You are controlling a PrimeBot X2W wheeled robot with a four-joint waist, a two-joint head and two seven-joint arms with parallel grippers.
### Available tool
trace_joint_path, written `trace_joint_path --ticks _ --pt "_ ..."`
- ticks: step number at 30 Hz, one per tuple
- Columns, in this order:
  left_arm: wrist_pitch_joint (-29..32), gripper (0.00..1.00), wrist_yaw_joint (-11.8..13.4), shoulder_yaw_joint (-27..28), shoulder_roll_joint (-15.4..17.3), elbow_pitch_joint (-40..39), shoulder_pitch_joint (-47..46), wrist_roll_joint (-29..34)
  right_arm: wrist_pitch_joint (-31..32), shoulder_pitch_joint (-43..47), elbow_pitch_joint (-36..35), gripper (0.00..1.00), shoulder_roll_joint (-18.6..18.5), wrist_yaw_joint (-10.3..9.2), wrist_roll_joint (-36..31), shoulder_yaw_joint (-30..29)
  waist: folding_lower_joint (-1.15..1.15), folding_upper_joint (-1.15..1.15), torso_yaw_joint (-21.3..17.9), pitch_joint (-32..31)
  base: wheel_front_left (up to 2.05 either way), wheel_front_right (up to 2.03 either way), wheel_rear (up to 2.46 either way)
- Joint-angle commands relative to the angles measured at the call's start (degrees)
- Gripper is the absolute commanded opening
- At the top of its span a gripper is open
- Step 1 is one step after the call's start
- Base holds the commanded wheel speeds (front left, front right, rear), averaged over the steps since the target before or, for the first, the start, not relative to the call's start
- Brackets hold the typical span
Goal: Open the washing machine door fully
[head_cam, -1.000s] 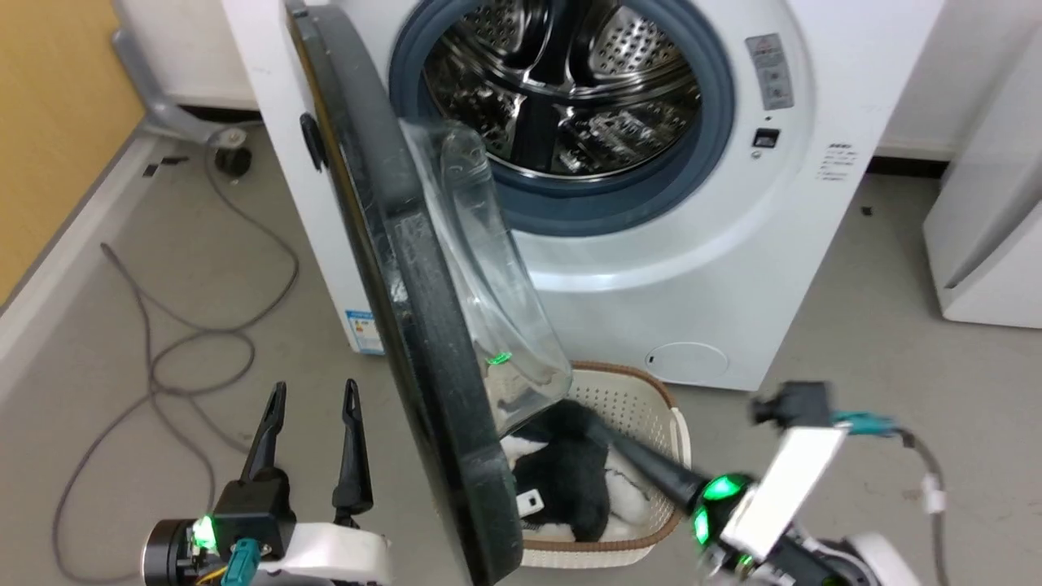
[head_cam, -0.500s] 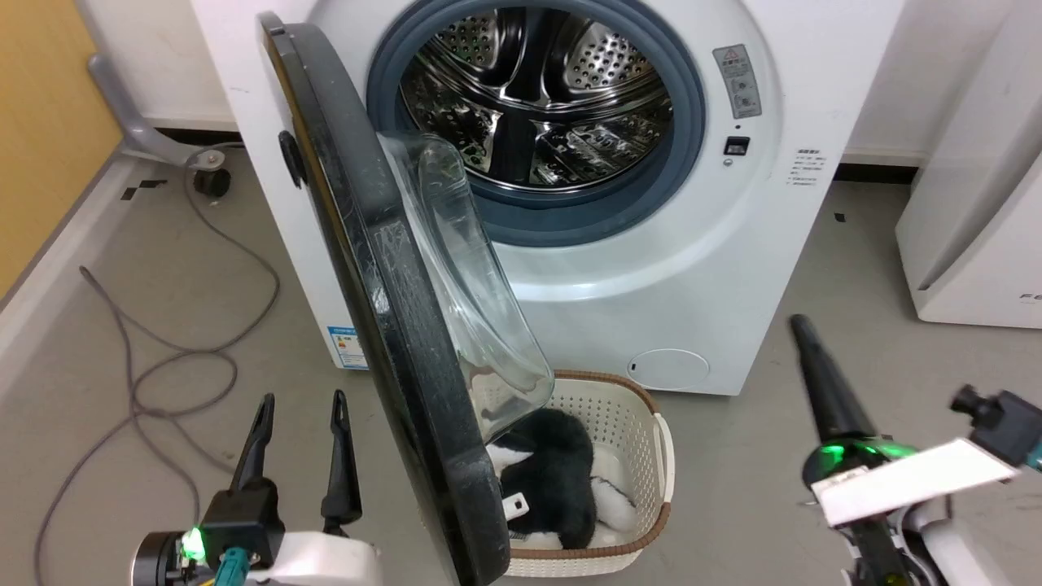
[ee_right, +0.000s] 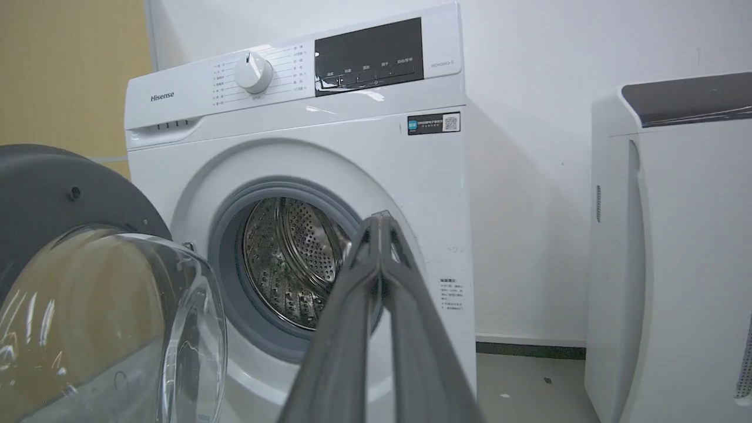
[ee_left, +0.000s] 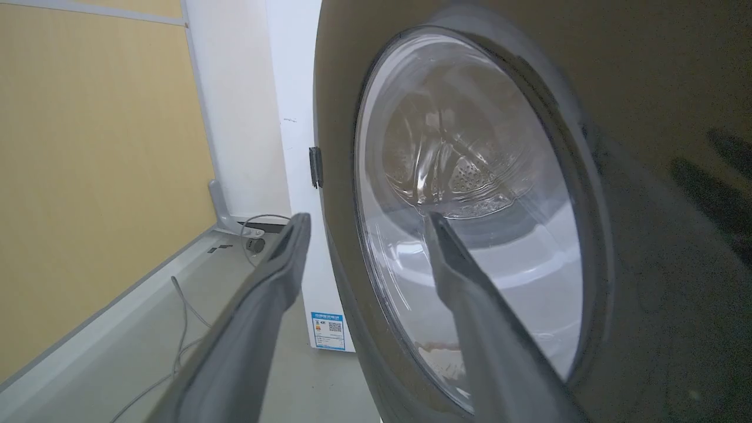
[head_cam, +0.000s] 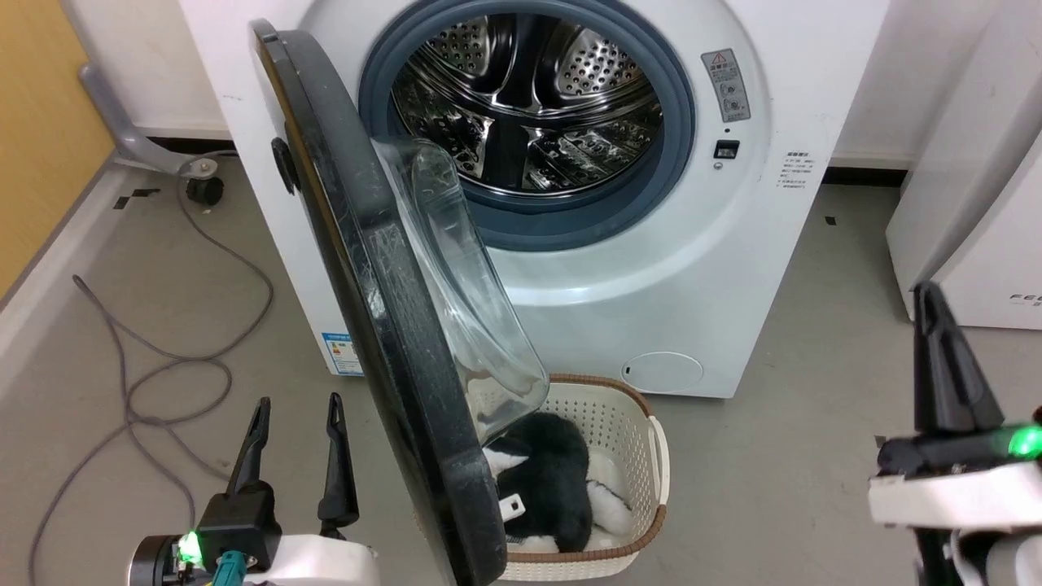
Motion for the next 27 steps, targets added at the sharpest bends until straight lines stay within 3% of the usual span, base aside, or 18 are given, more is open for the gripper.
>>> trace_joint_path --ticks 1,7,20,21,22,27 --pt "-0.3 1.00 0.0 0.2 0.1 -0.1 0.7 0.1 -0.2 1.5 -0.5 0.00 0.6 0.05 -1.9 -0.4 0.00 0.00 0.0 0.0 0.00 0.00 0.00" --pt "-0.3 1.00 -0.2 0.1 0.1 0.1 0.9 0.0 -0.3 5.5 0.7 0.00 2.5 0.05 -7.8 -0.9 0.00 0.00 -0.1 -0.4 0.00 0.00 0.00" --pt "-0.3 1.00 -0.3 0.2 0.1 0.2 1.3 0.2 -0.3 11.4 4.1 0.03 4.8 0.05 -8.1 -0.1 0.00 0.00 -0.5 -0.6 0.00 0.00 0.00" --pt "-0.3 1.00 -0.3 0.3 0.1 0.2 1.3 0.2 -0.3 11.6 4.4 0.36 4.9 0.05 -8.1 -0.1 0.00 0.00 -0.5 -0.6 0.00 0.00 0.00" --pt "-0.3 1.00 -0.3 0.3 0.1 0.3 1.3 0.2 -0.3 12.0 4.7 1.00 5.1 0.05 -8.6 -0.3 0.00 0.00 -0.6 -0.6 0.00 0.00 0.00" --pt "-0.3 1.00 -0.2 0.5 0.1 0.3 1.4 0.1 -0.3 12.2 4.9 1.00 5.2 0.05 -9.0 -0.4 0.00 0.00 -0.6 -0.6 0.00 0.00 0.00"
